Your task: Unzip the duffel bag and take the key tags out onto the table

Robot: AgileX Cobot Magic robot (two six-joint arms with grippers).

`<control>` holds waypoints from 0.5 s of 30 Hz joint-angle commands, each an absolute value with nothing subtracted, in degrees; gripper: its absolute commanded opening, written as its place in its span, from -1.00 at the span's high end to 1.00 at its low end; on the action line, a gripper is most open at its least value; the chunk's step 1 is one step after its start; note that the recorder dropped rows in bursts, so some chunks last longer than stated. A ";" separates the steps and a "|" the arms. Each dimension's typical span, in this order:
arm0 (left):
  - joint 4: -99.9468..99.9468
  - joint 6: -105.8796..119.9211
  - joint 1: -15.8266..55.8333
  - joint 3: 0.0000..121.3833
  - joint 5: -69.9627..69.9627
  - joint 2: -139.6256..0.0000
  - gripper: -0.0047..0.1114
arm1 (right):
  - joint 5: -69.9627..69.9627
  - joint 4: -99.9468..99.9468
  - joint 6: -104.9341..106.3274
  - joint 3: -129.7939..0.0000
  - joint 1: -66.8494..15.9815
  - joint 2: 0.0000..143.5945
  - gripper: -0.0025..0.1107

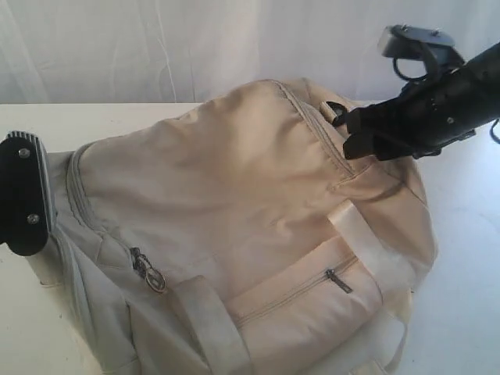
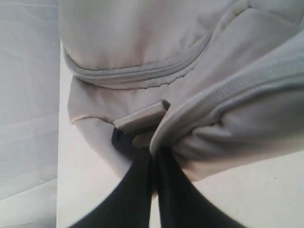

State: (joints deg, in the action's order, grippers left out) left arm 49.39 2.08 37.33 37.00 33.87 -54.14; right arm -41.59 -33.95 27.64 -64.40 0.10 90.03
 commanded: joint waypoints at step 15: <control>59.83 -7.83 26.95 36.69 30.21 -55.25 0.92 | -54.32 -27.95 23.11 -64.59 -1.27 74.43 0.96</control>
